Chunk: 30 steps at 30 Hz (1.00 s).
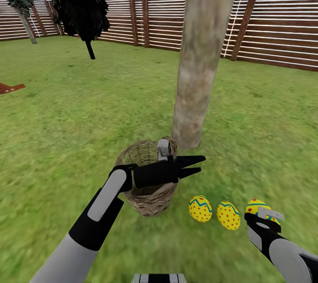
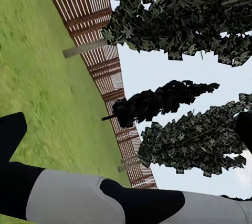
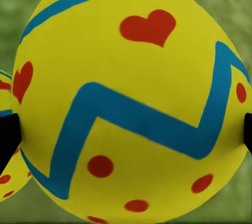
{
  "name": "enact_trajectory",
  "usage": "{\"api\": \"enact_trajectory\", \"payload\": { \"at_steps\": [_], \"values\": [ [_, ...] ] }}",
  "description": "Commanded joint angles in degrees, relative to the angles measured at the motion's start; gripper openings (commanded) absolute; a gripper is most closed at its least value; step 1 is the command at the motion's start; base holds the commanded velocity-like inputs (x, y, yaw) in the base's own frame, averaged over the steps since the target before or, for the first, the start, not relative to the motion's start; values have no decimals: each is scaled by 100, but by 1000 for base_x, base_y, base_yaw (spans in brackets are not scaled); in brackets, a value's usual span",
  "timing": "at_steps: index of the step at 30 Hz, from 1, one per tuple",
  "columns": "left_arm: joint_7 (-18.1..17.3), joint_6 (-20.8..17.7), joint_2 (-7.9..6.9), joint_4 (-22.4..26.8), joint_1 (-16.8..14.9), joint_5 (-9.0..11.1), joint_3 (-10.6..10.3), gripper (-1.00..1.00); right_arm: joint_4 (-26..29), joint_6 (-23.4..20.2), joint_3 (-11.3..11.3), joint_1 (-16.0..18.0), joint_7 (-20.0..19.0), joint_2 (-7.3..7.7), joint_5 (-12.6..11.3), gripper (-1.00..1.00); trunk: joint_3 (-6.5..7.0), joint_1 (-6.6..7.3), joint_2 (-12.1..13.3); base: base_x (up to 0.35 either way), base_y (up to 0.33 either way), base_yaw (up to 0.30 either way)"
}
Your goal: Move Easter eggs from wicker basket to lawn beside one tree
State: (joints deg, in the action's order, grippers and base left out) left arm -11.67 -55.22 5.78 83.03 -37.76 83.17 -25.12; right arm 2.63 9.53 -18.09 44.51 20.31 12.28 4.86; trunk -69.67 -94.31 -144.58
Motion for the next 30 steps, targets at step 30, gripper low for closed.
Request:
{"api": "enact_trajectory", "payload": {
  "at_steps": [30],
  "values": [
    [-169, -16, -7, -6, -3, -37, 42, 100, 0, 23, -46, 5, 7, 38, 50, -100, -226, -24, -16, 85, 0, 0]
  ]
}}
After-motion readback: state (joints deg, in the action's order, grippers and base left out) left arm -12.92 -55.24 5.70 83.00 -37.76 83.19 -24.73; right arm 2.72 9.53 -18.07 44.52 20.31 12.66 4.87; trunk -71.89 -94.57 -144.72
